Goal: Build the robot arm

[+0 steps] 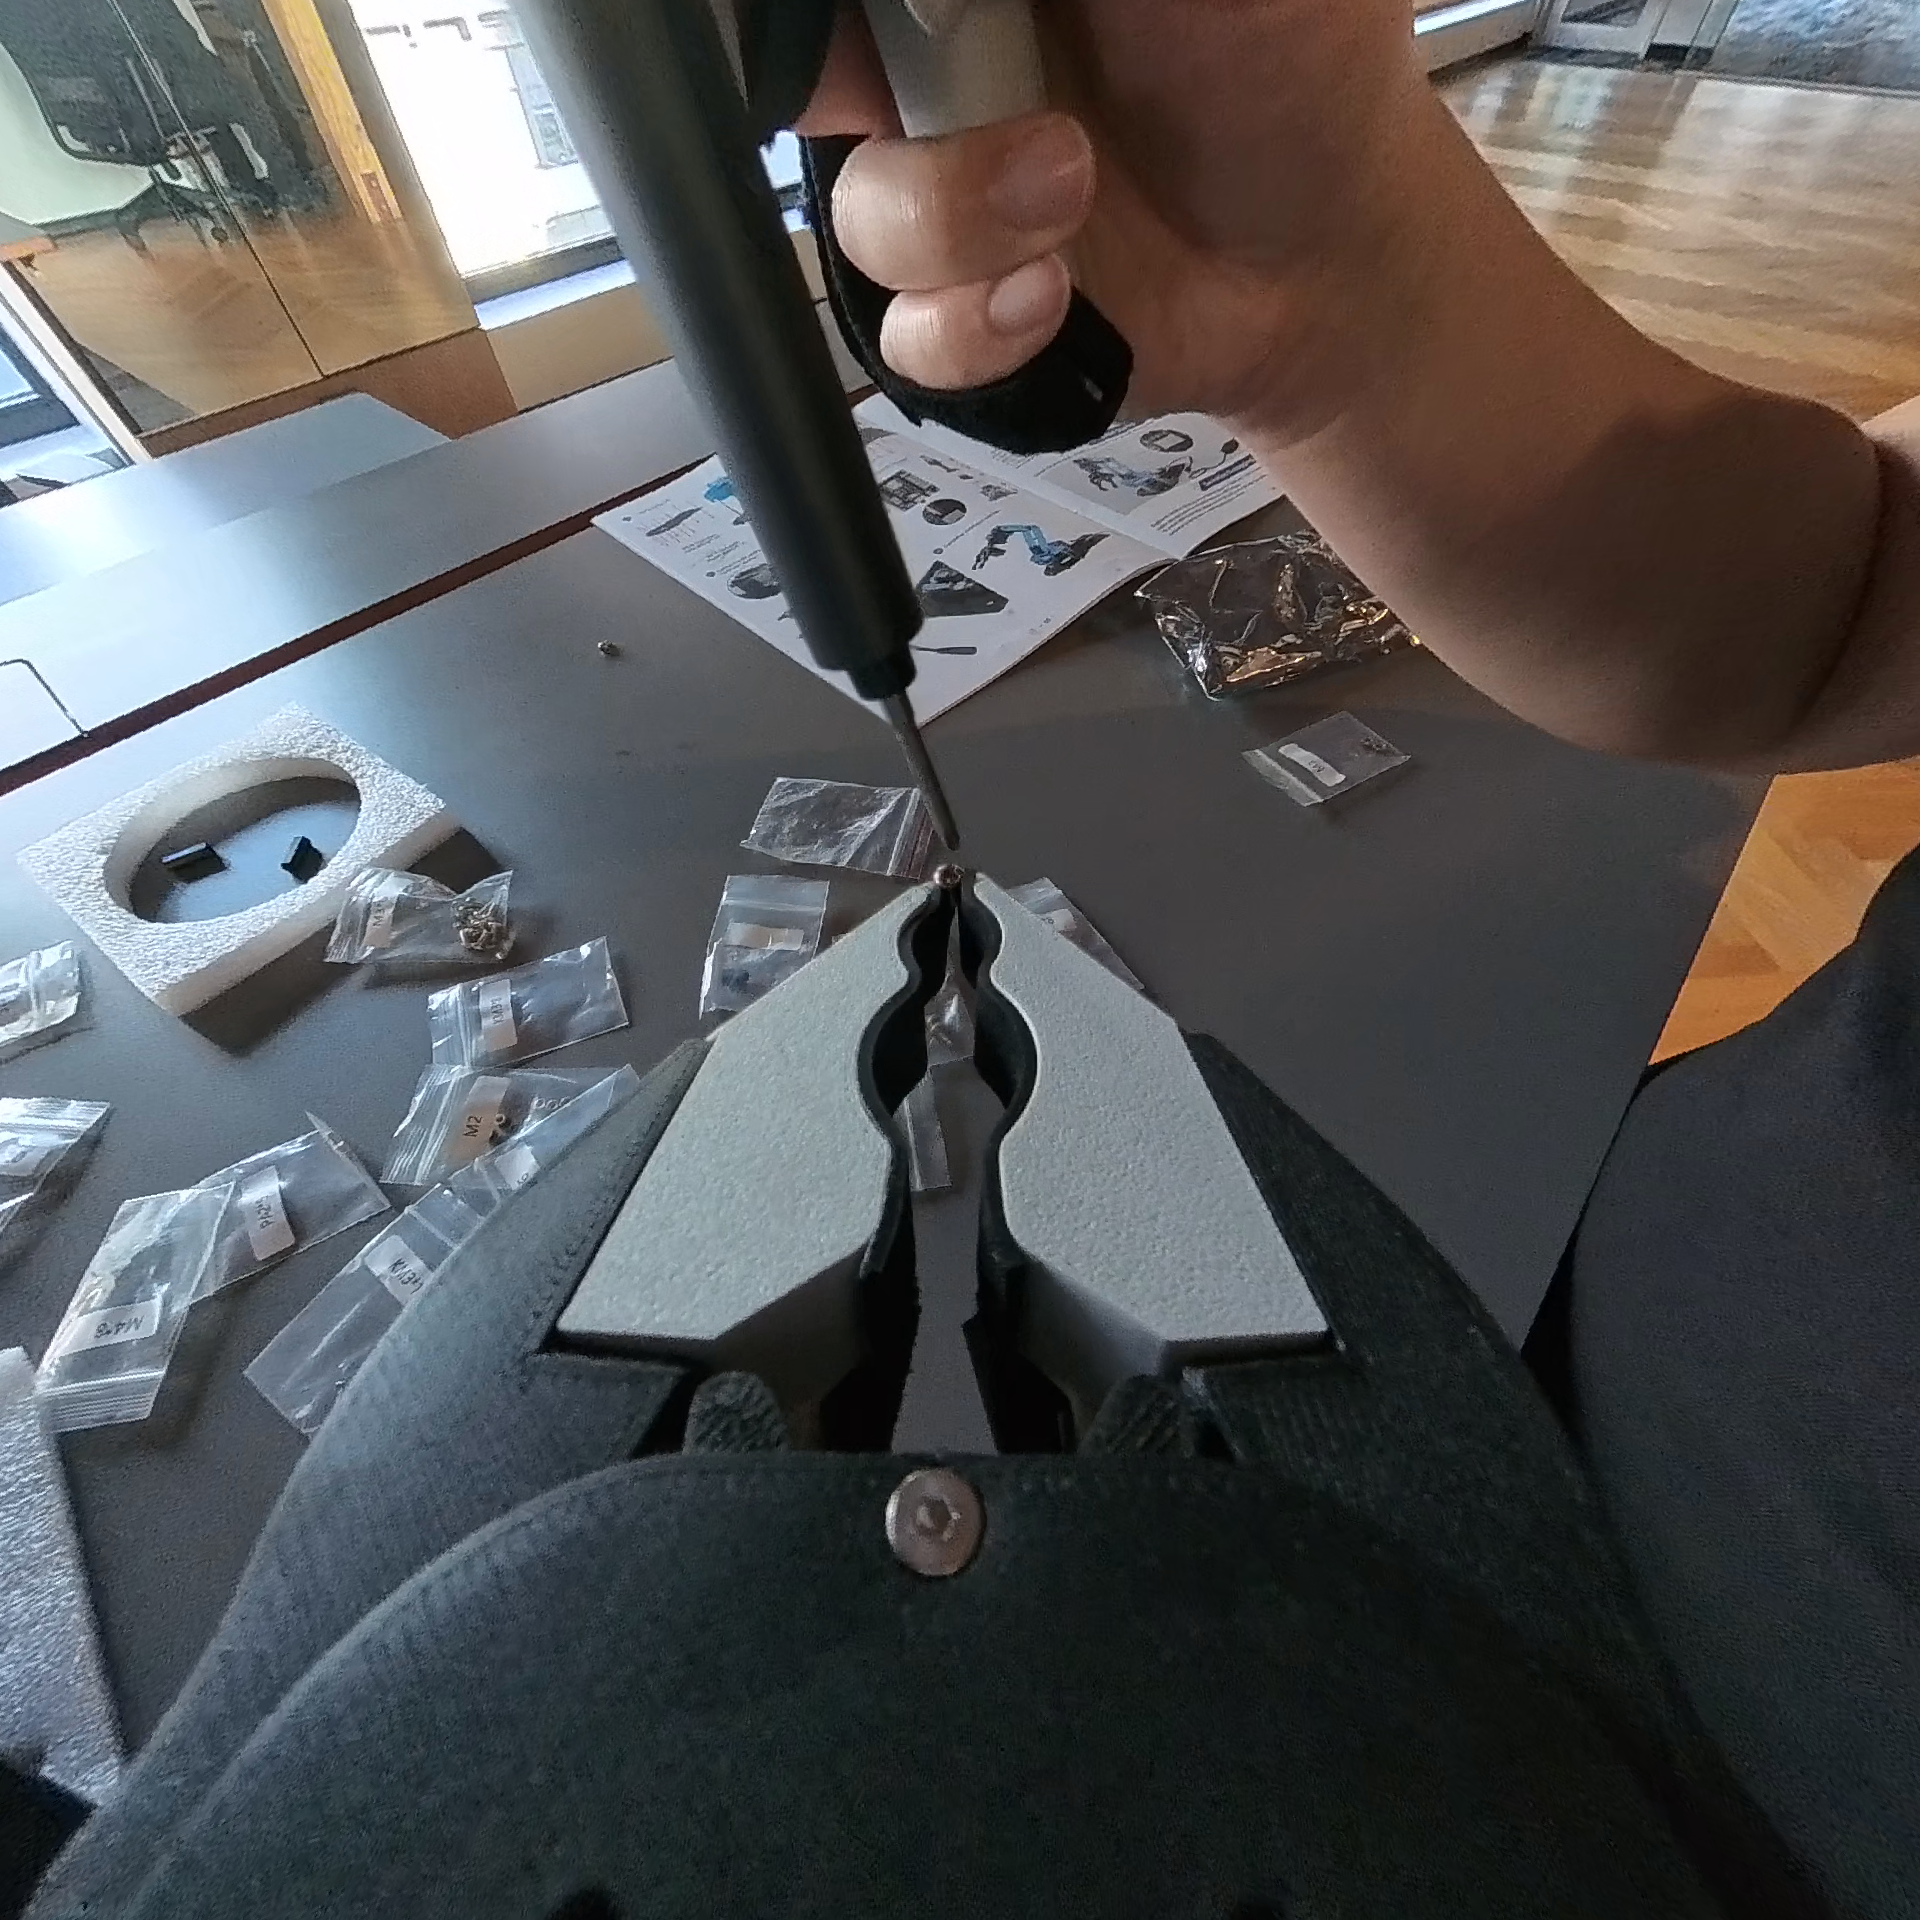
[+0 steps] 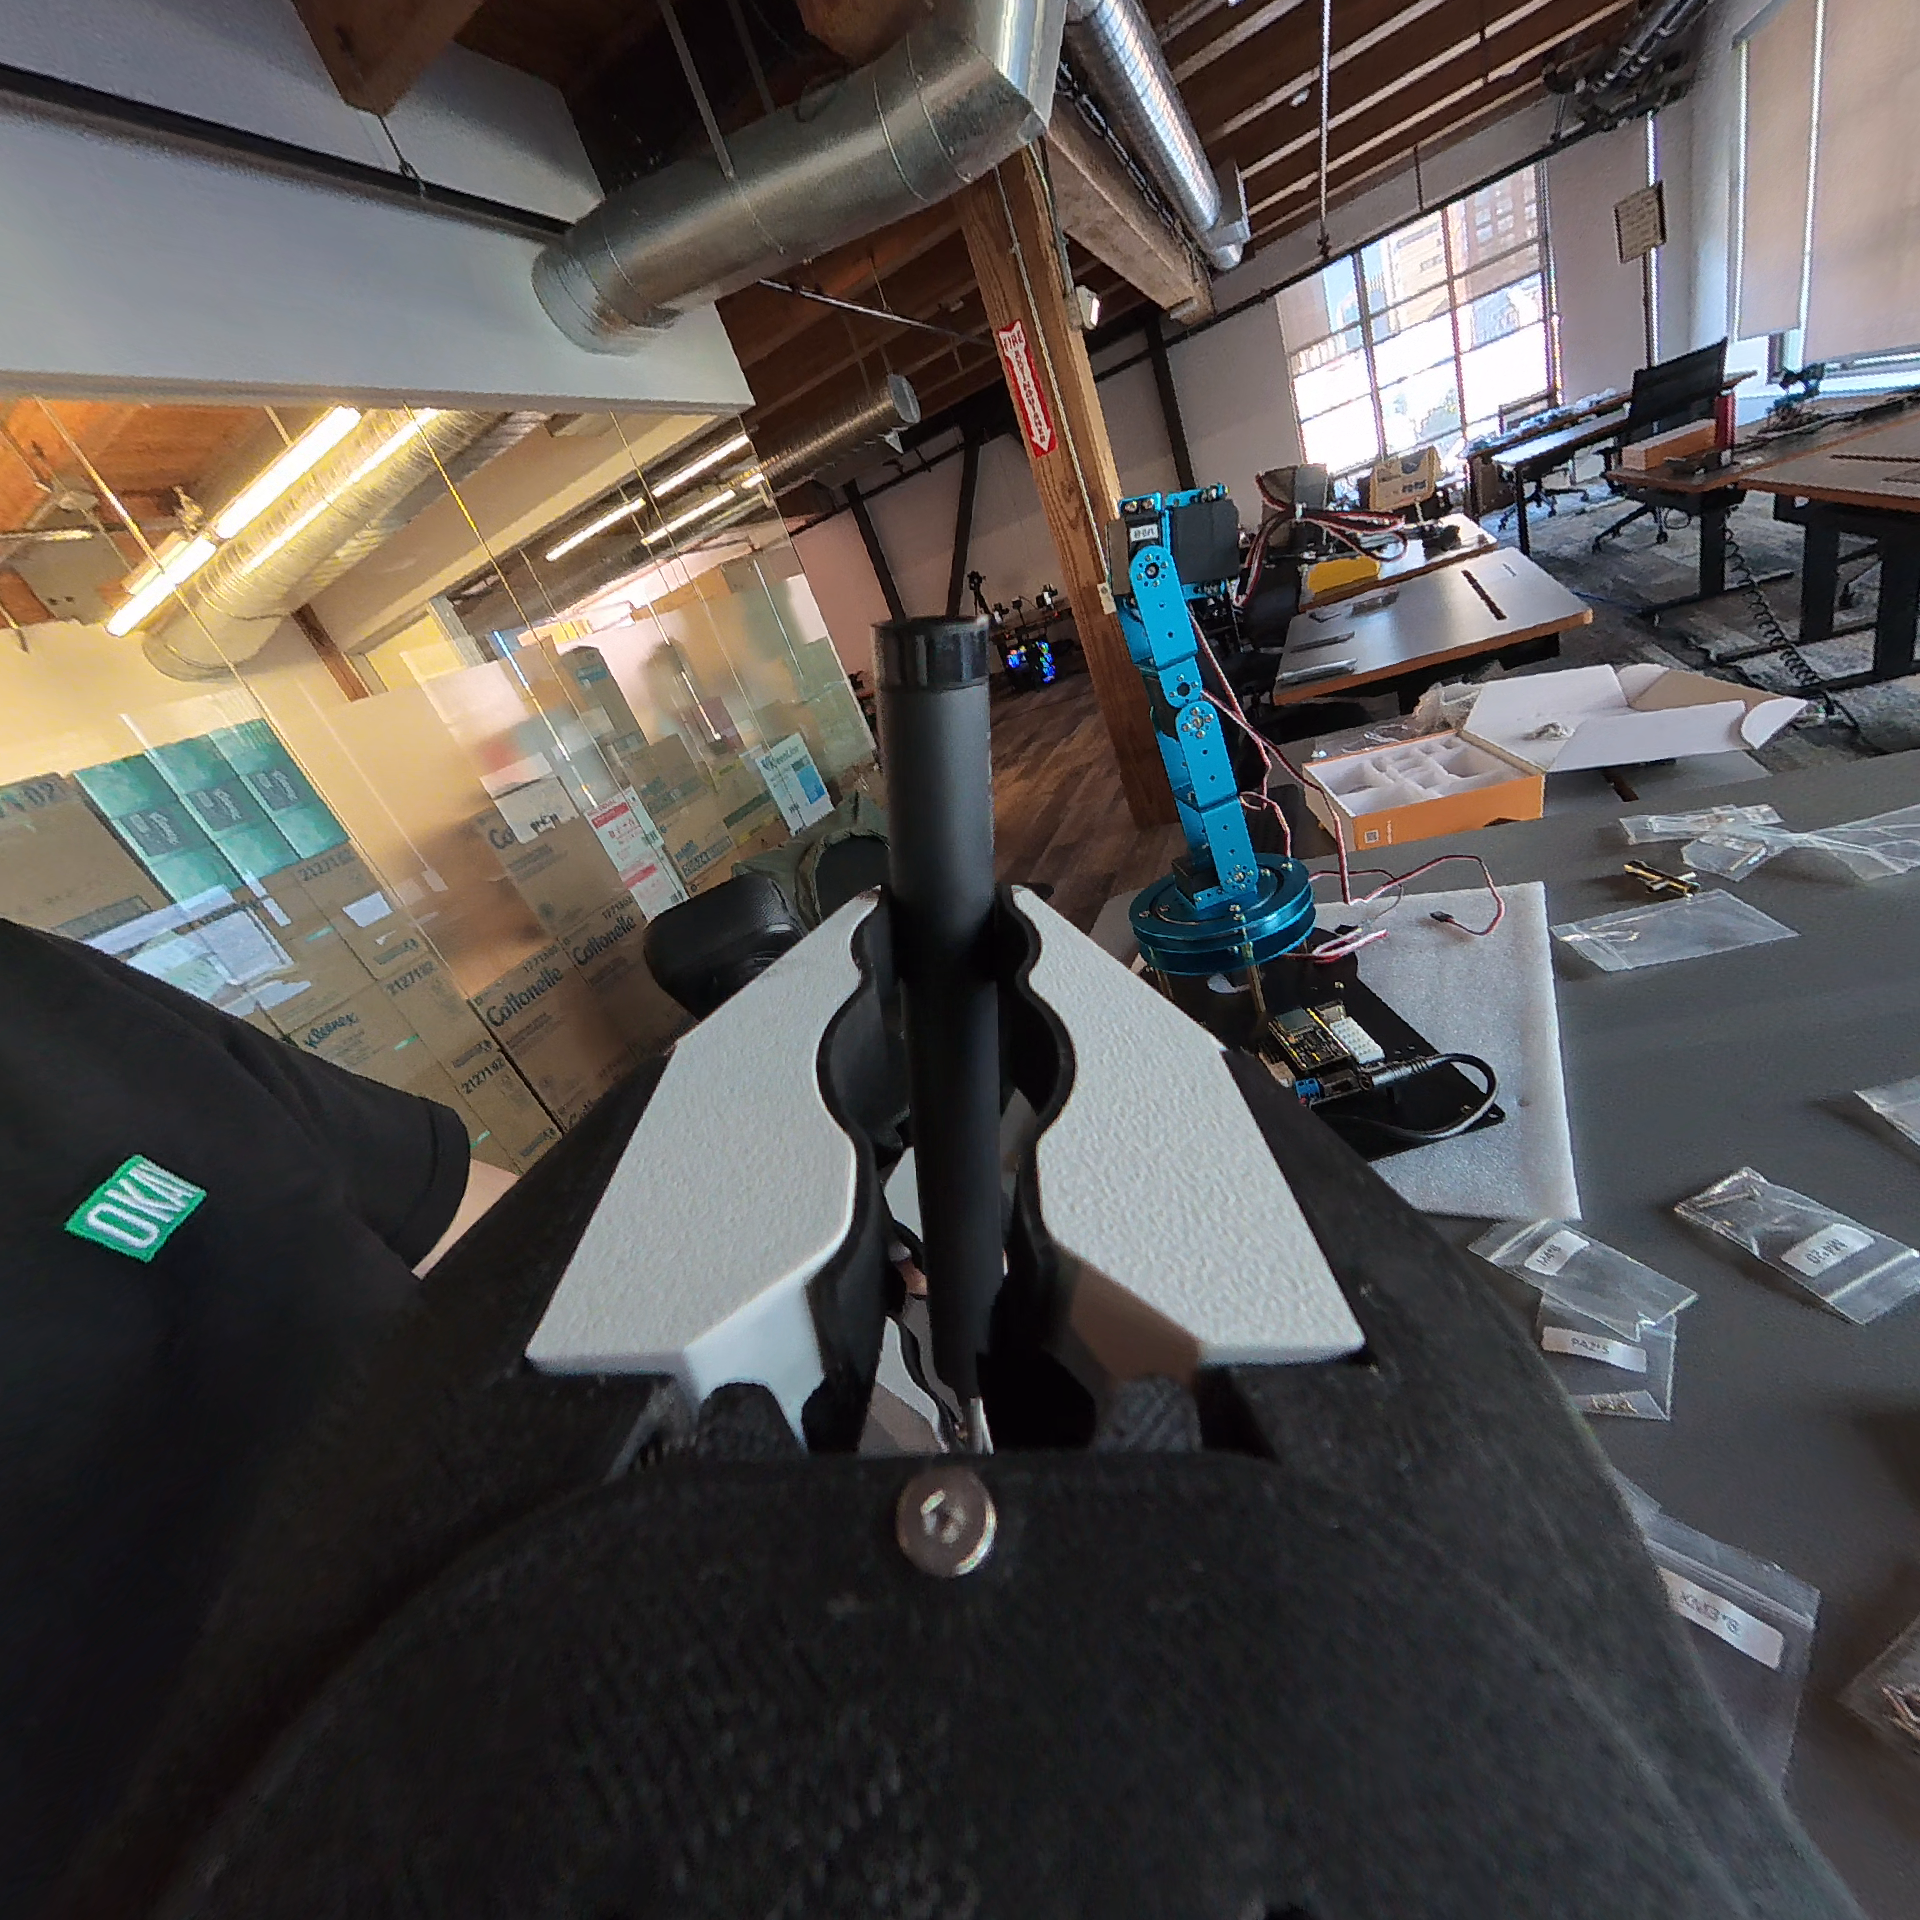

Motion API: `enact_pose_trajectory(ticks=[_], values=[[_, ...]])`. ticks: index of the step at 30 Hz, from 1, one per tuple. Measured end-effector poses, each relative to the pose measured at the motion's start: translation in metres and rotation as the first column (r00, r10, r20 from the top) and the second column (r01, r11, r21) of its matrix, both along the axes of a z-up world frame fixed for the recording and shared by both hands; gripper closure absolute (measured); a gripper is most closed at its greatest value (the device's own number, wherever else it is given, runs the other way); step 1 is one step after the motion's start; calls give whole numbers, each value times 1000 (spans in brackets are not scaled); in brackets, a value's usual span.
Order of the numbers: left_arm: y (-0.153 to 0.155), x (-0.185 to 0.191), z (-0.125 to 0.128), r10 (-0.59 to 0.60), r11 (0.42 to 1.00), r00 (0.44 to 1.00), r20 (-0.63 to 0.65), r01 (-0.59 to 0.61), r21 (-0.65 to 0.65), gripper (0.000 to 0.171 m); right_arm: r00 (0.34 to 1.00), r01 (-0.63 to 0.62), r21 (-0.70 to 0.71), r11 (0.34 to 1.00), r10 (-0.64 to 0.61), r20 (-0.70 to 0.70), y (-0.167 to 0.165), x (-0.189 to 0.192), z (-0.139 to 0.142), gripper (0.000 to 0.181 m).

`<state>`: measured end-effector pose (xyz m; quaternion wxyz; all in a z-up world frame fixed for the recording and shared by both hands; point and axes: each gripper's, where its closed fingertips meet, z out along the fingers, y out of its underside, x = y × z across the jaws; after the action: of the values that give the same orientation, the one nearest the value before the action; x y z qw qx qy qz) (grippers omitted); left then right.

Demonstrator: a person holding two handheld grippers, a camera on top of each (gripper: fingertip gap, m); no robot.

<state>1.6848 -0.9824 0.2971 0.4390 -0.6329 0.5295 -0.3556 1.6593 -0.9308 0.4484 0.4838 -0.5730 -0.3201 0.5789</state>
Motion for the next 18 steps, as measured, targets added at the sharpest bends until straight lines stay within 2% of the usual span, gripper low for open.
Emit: enact_pose_trajectory(ticks=[5,18], values=[[-1,1,0,-10,1000,1000,-10,10,1,171,1000,-15,1,1000,15,-26,-2,0,7,165],[-3,4,-2,-24,1000,999,-22,24,2,171,1000,-20,3,1000,20,-9,-2,-3,1,165]])
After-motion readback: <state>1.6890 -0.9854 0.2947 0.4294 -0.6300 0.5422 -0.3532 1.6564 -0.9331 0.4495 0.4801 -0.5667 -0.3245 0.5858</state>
